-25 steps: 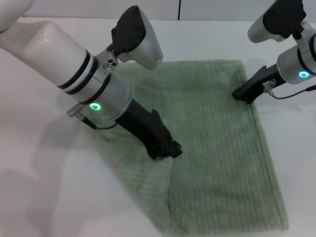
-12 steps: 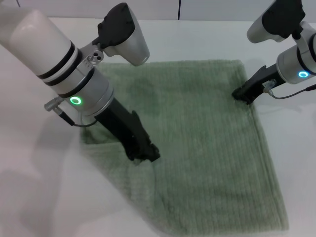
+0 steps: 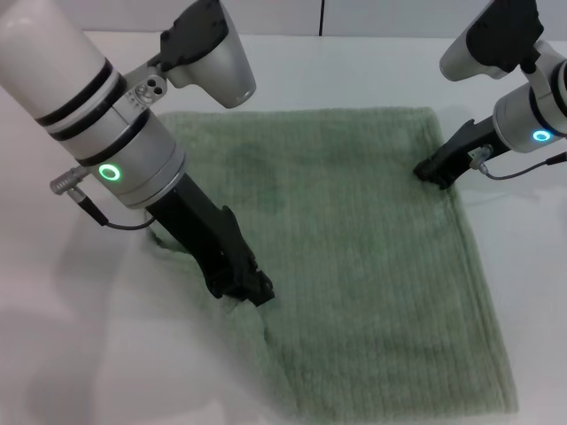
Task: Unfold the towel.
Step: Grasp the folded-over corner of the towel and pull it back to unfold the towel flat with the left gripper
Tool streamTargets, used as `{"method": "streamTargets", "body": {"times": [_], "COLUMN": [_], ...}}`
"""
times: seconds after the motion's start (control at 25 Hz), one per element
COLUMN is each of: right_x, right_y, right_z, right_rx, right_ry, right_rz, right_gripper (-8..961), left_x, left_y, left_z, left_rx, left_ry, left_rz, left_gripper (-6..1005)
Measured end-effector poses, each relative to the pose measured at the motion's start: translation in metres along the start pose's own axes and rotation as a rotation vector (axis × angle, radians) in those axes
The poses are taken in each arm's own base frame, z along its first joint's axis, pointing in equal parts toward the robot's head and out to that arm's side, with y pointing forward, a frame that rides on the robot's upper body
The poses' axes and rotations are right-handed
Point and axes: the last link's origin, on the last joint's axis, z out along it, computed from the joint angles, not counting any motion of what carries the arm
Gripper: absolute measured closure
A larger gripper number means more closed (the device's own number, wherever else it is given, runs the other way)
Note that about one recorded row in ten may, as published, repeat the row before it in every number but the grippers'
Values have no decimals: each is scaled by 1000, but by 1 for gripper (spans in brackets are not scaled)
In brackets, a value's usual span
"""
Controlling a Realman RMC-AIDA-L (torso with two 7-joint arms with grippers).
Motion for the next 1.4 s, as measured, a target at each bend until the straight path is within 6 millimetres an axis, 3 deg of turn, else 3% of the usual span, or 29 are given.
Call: {"method": "streamTargets", "body": {"times": [0.92,1.4], "right_x": [-2,-5], "right_y": [1,1], "right_z": [0,0], "right_rx": [0,2], "right_ry": [-2,-6], "right_rz": [-6,-10], "right_gripper": [954,954], "left_x": [-12,-21], "left_y": [2,-10], "left_z": [-4,-13], "left_rx": [-1,15], "left_ry": [-105,-104], "left_rz": [-84,-211], "left_gripper": [850,833]}}
